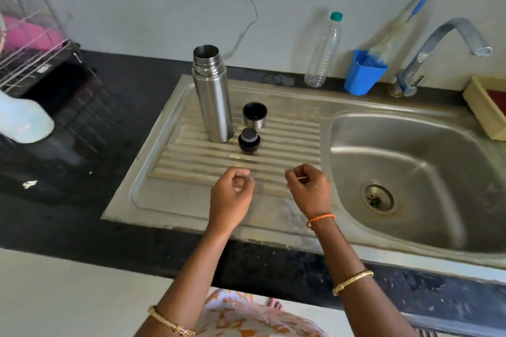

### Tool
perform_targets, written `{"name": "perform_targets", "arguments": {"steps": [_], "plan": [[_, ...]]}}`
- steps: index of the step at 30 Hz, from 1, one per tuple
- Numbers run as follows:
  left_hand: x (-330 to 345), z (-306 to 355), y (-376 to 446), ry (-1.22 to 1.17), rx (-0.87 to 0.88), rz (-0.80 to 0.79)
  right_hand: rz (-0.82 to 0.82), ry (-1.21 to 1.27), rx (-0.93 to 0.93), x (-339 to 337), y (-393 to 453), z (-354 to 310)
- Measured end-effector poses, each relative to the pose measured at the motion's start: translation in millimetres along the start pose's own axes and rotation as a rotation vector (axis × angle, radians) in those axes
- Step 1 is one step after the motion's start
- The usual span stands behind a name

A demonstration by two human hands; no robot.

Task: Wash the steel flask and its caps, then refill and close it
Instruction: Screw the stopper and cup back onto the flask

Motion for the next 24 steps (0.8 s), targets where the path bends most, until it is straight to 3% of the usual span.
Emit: {"name": "perform_targets", "arguments": {"steps": [6, 13, 19, 24], "plan": [[-15.4, -0.3, -1.4, 0.034, 0.051, 0.023, -0.108, -0.079, -0.066, 22.0, -6.3, -12.5], [-52.4, 8.4, 41.0, 0.027, 0.136, 0.088, -0.037, -0.301, -0.165, 61.0, 18.1, -40.2], [-57.3, 25.1, 92.9, 0.052, 0.235, 0.013, 0.045, -0.438, 0.02, 92.9, 40.3, -46.1], [-49.1, 34.5, 129.7, -0.024, 0.301, -0.044, 0.075, -0.434, 0.041, 103.4, 51.7, -44.3]]}}
Point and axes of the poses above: each hand's wrist, its own y-axis towards the middle knuckle, its own x-axis out of the palm, z = x × y, the point moved 6 cm from there along y, towards the middle knuckle, and after that the axes turned 10 degrees about -y, right-handed, at the moved point
